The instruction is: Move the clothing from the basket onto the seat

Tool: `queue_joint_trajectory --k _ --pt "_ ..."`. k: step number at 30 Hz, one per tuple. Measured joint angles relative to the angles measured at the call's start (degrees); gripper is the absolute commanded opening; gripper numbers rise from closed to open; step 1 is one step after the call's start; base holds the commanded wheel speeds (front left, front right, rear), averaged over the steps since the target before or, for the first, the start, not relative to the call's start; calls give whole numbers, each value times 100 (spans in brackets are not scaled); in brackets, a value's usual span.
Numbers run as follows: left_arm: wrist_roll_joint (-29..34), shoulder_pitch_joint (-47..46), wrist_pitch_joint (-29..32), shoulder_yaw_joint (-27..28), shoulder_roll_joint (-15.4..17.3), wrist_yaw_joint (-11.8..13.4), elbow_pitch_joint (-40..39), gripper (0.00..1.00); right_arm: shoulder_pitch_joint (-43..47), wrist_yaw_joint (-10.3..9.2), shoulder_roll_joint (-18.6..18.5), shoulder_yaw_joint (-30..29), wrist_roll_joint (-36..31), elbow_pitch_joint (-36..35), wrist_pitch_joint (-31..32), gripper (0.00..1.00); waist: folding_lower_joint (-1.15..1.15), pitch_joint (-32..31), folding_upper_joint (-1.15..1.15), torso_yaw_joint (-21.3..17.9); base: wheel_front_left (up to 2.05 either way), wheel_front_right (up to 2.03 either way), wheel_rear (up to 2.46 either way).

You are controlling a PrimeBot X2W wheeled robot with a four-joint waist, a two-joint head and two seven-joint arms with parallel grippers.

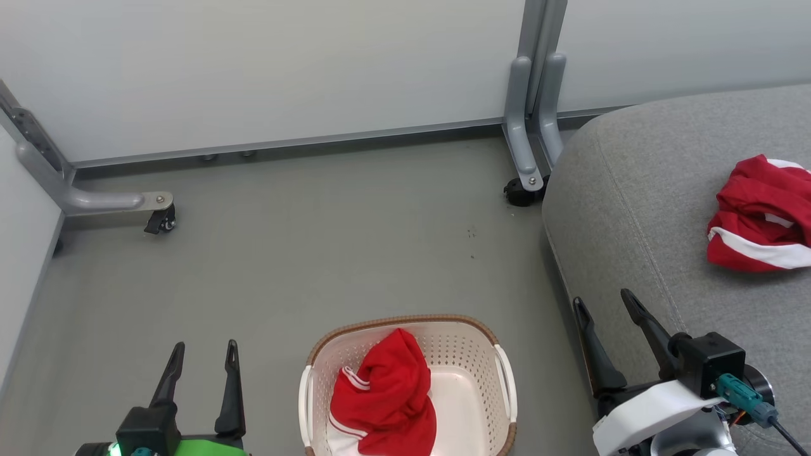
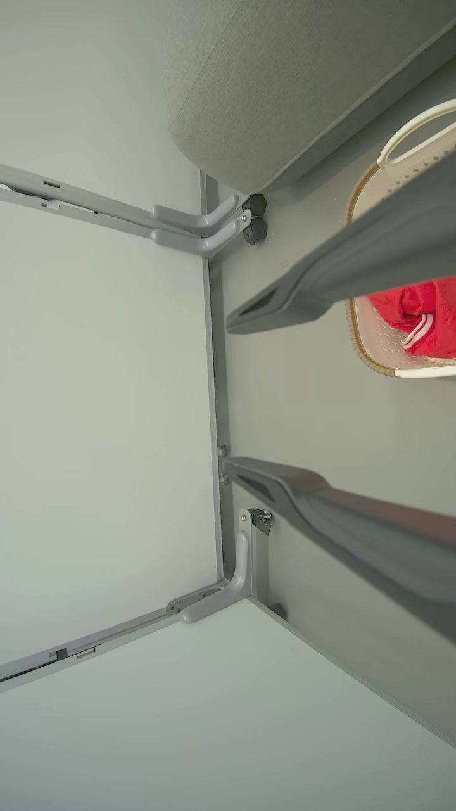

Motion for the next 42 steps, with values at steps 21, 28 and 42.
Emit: queue_joint_trajectory --k 21,28,42 --pt "492 -2631 -9 -1869 -339 -560 2220 100 -1029 0 -2 -34 -20 -406 -347 100 0 1652 0 -194 0 0 0" --pt "589 -3905 -1 -2871 -377 -589 3965 100 -1443 0 -5 -2 141 -372 -734 100 2 2810 0 -410 0 0 0" --pt "652 -5287 229 -3487 -344 -491 5922 100 -1924 0 -9 238 494 -66 -1223 100 2 4390 0 -903 0 0 0"
